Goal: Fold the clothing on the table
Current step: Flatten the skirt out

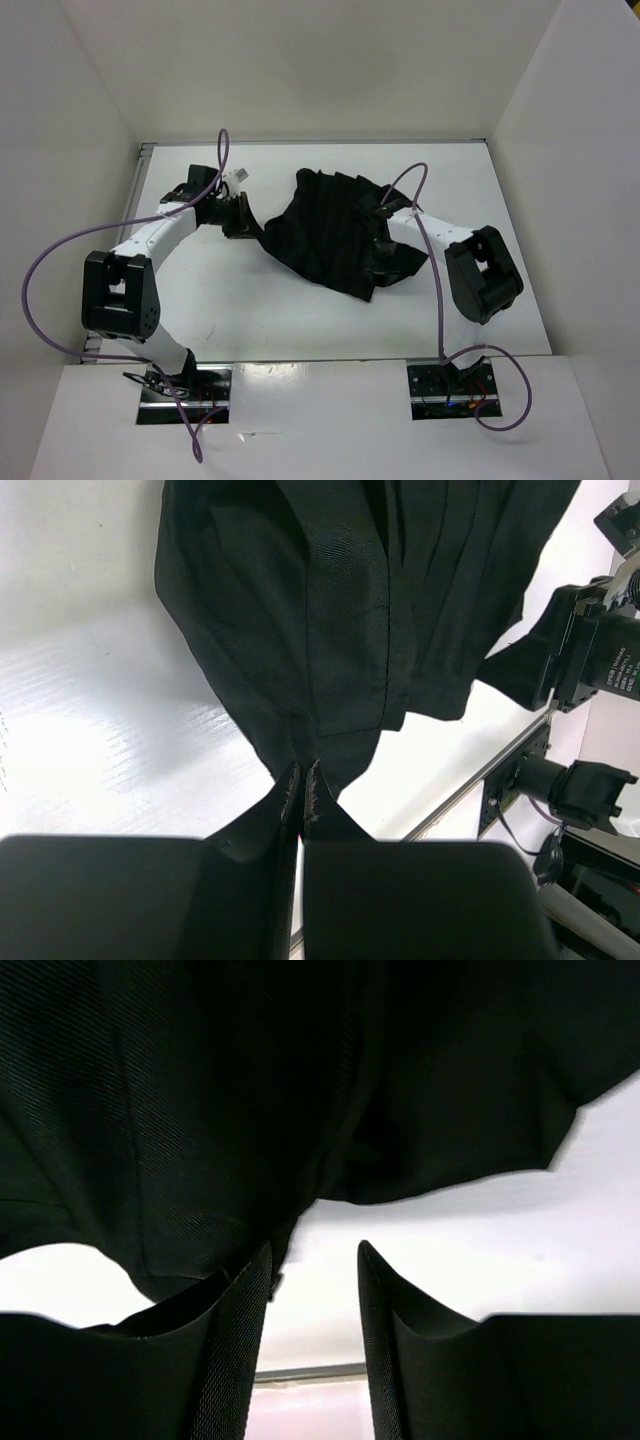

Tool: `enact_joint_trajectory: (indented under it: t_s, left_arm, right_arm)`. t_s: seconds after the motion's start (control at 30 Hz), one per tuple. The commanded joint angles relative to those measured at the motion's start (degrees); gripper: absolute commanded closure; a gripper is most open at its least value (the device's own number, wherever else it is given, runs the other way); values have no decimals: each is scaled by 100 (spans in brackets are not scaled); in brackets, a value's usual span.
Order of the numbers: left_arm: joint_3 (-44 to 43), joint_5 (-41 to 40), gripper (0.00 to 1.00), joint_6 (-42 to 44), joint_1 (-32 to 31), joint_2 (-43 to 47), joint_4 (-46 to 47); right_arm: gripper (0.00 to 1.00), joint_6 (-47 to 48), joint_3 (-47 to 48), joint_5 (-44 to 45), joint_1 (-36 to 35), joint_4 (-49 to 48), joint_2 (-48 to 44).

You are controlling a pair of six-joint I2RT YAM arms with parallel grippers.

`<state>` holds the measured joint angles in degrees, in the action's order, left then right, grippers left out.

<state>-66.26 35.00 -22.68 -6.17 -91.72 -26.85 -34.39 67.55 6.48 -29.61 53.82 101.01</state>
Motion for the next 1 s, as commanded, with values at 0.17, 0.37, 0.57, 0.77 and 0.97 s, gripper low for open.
enact_joint_trajectory:
  t_s: [0.17, 0.37, 0.57, 0.77, 0.97]
  left_arm:
    - [-97, 244, 100, 114, 29, -179, -13]
    - [-150, 244, 100, 167, 29, -285, -66]
    - [-150, 296, 100, 220, 29, -338, -66]
    - [-150, 296, 100, 220, 29, -338, -119]
    - [-98, 296, 100, 220, 29, -285, -171]
  right_arm:
    - [59, -402, -269, -674, -1, -706, -107]
    - [60, -586, 65, -613, -1, -66, -819]
    - [59, -586, -145, -666, -1, -56, -908]
    - [57, -586, -584, -868, -1, -434, -662]
    - [56, -586, -769, -868, -1, -688, -407]
